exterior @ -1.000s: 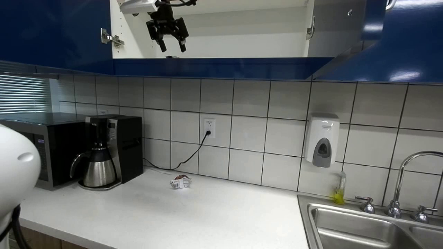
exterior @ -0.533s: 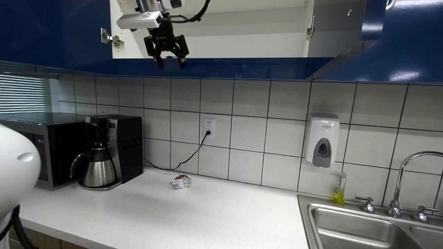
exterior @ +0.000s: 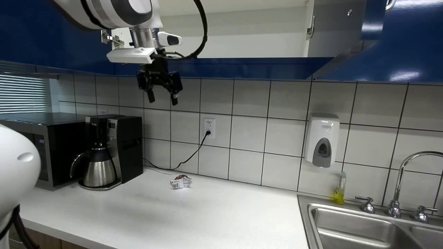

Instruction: Move the granola bar to the bottom shelf of the cabinet

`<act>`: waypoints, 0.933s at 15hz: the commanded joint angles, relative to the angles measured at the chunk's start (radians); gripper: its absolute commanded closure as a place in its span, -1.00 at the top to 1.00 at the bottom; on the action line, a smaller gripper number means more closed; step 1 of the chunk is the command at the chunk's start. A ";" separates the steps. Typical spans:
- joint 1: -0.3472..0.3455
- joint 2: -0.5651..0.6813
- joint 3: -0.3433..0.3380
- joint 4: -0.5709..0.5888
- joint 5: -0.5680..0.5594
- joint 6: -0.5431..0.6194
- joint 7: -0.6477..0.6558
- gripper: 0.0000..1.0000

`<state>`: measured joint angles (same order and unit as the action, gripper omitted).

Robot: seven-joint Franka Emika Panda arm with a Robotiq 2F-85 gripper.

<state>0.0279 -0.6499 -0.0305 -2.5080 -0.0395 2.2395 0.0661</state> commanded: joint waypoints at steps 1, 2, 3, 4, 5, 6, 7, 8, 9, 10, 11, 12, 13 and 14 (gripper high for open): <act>-0.020 -0.041 0.016 -0.117 -0.002 0.038 -0.019 1.00; -0.018 -0.037 0.015 -0.137 -0.002 0.035 -0.023 1.00; -0.018 -0.029 0.018 -0.156 -0.006 0.033 -0.022 1.00; -0.022 -0.026 0.023 -0.180 -0.012 0.038 -0.017 1.00; -0.022 -0.020 0.025 -0.198 -0.015 0.038 -0.017 1.00; -0.017 -0.012 0.023 -0.216 -0.014 0.047 -0.026 1.00; -0.022 0.004 0.029 -0.229 -0.020 0.060 -0.015 1.00; -0.025 0.038 0.035 -0.235 -0.027 0.073 -0.008 1.00; -0.015 0.018 0.021 -0.195 0.003 0.024 -0.012 1.00; -0.014 0.031 0.022 -0.209 0.001 0.037 -0.012 1.00; -0.014 0.042 0.024 -0.216 0.000 0.046 -0.012 1.00; -0.014 0.050 0.025 -0.219 -0.001 0.051 -0.012 1.00; -0.014 0.053 0.025 -0.220 -0.001 0.053 -0.012 1.00; -0.014 0.053 0.025 -0.220 -0.002 0.053 -0.012 1.00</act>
<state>0.0277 -0.5970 -0.0186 -2.7295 -0.0520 2.2954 0.0630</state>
